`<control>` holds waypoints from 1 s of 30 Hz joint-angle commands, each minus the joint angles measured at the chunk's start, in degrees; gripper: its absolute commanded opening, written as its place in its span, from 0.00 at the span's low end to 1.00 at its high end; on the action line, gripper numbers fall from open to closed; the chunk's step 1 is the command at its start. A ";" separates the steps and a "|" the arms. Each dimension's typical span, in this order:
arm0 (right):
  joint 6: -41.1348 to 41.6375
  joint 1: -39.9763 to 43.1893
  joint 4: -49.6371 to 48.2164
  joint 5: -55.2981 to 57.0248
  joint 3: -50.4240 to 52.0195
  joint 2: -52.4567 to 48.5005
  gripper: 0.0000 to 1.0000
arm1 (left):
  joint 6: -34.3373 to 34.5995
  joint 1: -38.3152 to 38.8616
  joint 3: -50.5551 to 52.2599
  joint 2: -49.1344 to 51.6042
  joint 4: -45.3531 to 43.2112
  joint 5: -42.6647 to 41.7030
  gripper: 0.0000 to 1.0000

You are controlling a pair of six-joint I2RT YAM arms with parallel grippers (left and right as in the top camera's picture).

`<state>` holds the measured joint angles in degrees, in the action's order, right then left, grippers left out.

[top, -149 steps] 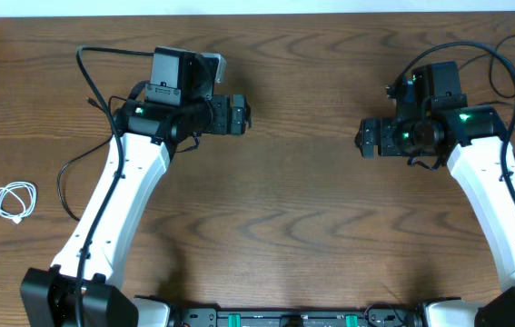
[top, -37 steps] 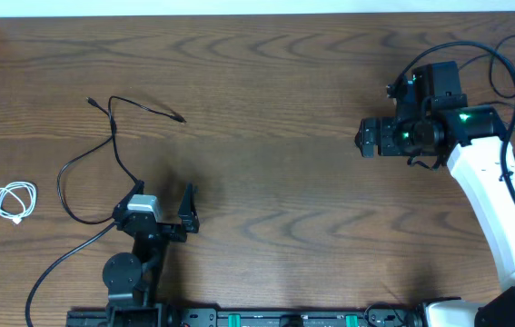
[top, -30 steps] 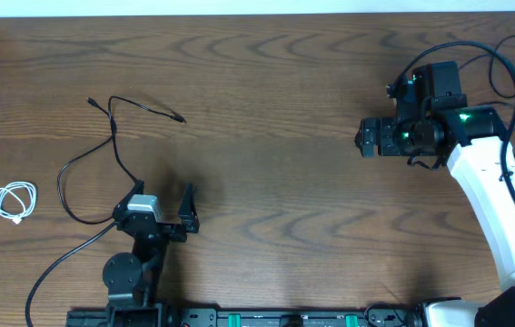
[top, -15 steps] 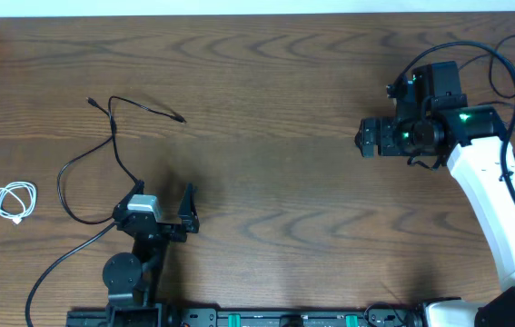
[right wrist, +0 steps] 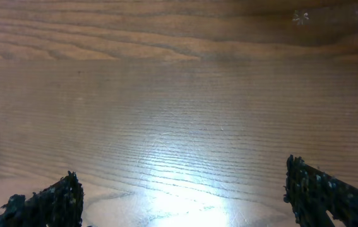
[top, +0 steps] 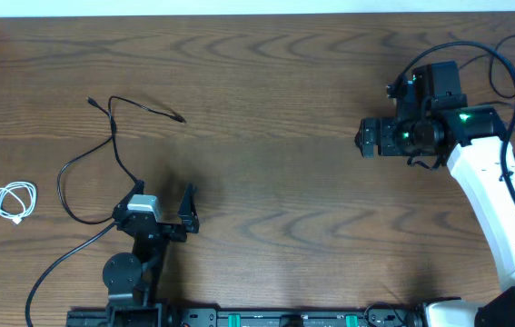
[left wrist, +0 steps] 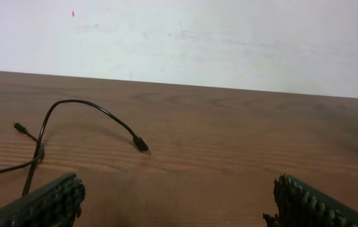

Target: Untangle cables

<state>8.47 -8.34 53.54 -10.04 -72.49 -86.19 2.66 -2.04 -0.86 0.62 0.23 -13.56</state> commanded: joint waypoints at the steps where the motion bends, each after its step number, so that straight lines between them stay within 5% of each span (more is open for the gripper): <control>1: -0.39 -0.37 0.02 0.24 -0.57 0.20 0.99 | -0.94 -0.24 0.63 -0.39 2.67 -0.74 0.96; 15: -0.39 -0.44 -2.56 1.55 0.13 0.81 0.99 | -0.92 -0.24 0.63 -0.39 2.67 -0.74 0.96; 21: -0.31 -1.60 -15.26 1.55 10.03 5.55 0.99 | -0.92 -0.24 0.63 -0.39 2.67 -0.74 0.96; 30: 7.43 -1.88 -49.92 1.53 42.80 22.60 0.99 | -0.92 -0.24 0.63 -0.39 2.67 -0.74 0.96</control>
<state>12.19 -9.89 9.74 -8.95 -38.98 -68.58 2.66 -2.07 -1.10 0.62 0.64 -13.56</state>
